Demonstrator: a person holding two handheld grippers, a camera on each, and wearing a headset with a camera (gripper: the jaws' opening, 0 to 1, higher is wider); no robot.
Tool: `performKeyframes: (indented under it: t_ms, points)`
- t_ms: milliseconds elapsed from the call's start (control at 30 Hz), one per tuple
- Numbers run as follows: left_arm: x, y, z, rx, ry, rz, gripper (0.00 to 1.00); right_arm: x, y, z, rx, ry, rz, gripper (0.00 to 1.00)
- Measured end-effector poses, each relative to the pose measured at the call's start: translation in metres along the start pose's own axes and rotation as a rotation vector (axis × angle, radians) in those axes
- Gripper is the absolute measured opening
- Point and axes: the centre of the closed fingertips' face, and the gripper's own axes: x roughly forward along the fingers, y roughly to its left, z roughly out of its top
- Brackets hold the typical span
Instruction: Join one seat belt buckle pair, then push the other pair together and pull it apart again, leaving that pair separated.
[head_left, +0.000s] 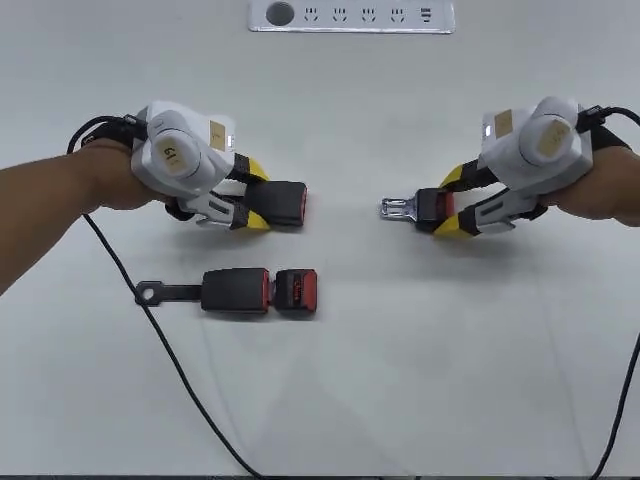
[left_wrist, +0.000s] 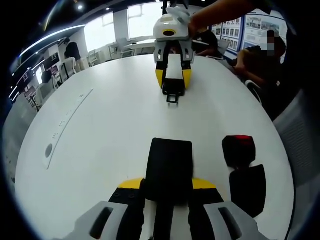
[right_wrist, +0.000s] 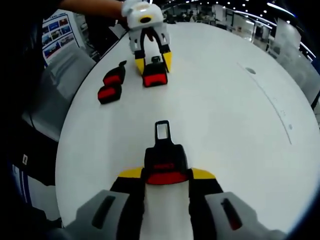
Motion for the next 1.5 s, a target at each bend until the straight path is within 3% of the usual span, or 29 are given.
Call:
performKeyframes:
  t_ms: [567,1367,1500]
  points:
    - [0.001,-0.001,-0.002,-0.004,-0.002,0.006,0.35,0.016,0.005,0.026,-0.042,-0.037,0.017,0.33]
    - [0.001,-0.003,-0.001,-0.012,-0.005,0.014,0.34,0.049,0.018,0.080,-0.060,-0.116,0.031,0.33]
    - [0.001,-0.003,-0.001,-0.011,0.000,0.014,0.34,0.050,0.018,0.081,-0.052,-0.116,0.032,0.33]
